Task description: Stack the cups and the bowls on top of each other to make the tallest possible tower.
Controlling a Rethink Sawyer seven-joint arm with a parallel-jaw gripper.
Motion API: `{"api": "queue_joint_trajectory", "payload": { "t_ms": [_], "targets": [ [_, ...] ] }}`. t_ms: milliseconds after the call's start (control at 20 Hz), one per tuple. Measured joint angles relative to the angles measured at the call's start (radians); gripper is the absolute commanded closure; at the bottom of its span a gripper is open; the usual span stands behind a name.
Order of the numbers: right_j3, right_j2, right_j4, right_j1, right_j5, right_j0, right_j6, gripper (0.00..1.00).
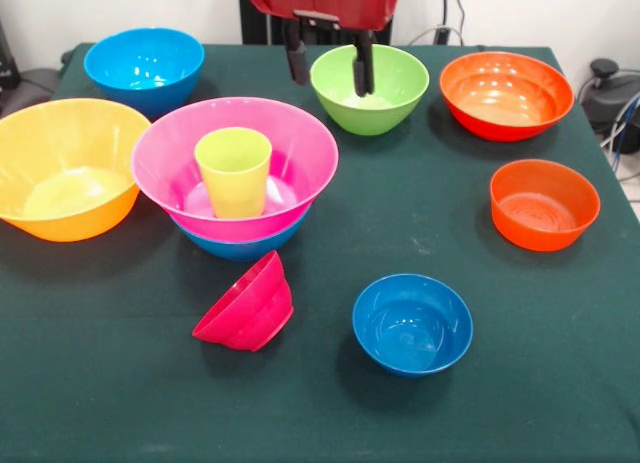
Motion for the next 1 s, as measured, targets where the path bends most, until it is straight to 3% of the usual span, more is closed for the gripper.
{"api": "queue_joint_trajectory", "payload": {
  "t_ms": [500, 1000],
  "targets": [
    [0.000, 0.001, 0.087, 0.025, -0.037, 0.002, 0.000, 0.00],
    [0.000, 0.001, 0.113, 0.039, -0.099, 0.002, 0.000, 0.00]
  ]
}}
